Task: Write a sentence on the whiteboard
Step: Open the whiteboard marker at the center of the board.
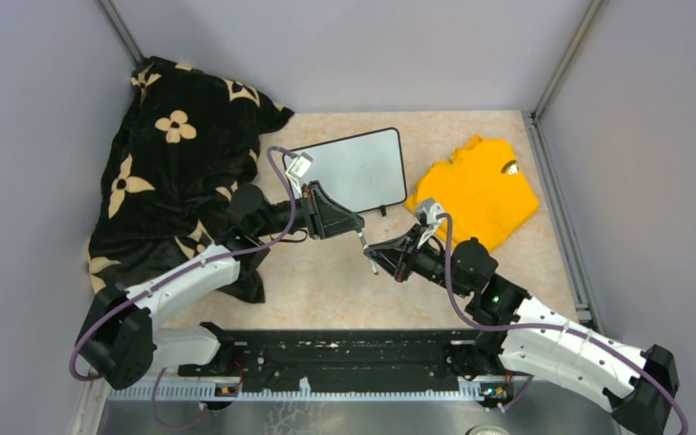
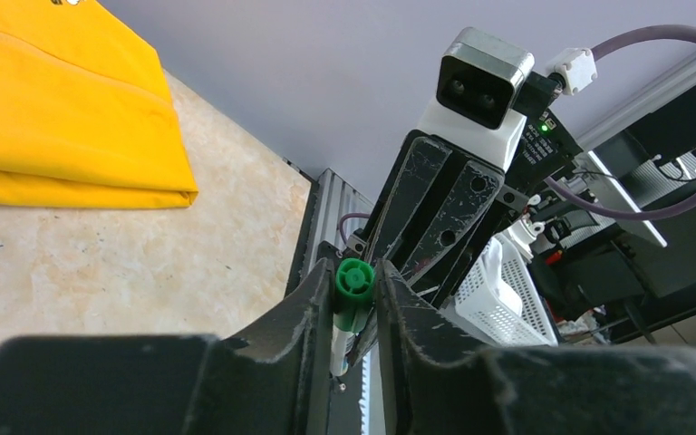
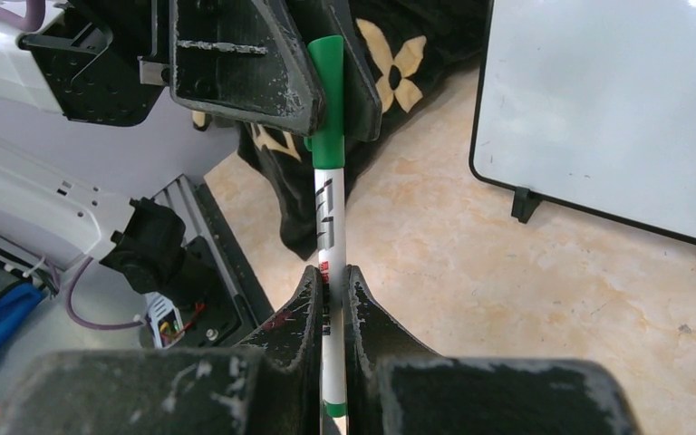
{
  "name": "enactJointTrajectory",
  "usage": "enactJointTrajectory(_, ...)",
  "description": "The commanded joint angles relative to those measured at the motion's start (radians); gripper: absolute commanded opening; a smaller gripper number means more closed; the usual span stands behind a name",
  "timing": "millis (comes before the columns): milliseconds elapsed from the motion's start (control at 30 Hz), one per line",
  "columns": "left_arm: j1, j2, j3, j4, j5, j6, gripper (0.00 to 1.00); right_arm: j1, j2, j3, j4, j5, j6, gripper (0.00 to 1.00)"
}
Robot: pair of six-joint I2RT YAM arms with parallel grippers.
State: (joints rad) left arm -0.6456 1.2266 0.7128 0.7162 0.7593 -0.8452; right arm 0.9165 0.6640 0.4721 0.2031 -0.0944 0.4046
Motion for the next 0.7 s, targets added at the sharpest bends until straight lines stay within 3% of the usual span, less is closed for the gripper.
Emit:
enactJointTrajectory(0, -0.005, -0.001, -0.004, 0.019, 0.013, 0.000, 0.22, 0.011, 0.000, 0.048, 0.066, 0.007, -0.004, 0.00)
enactJointTrajectory(100, -0.003, -0.002, 0.000, 0.022, 0.015, 0.000, 0.00, 0.012, 0.001, 0.048, 0.059, 0.002, 0.004, 0.00)
enactJointTrajectory(167, -0.005, -0.007, -0.003, 0.022, 0.015, 0.000, 0.00, 0.011, 0.001, 0.050, 0.054, -0.001, 0.020, 0.00)
enactJointTrajectory(300, -0.004, -0.030, -0.010, 0.031, 0.017, 0.000, 0.00, 0.012, 0.009, 0.065, 0.055, -0.027, 0.079, 0.40)
enactJointTrajectory(400, -0.004, -0.052, -0.010, 0.035, 0.031, 0.000, 0.00, 0.009, 0.030, 0.093, 0.059, -0.072, 0.115, 0.56)
enactJointTrajectory(500, -0.004, -0.079, -0.012, 0.038, 0.052, 0.004, 0.00, 0.004, 0.055, 0.121, 0.079, -0.118, 0.147, 0.60)
enactJointTrajectory(667, -0.004, -0.129, -0.033, 0.061, 0.068, 0.008, 0.00, -0.020, 0.087, 0.135, 0.163, -0.194, 0.214, 0.57)
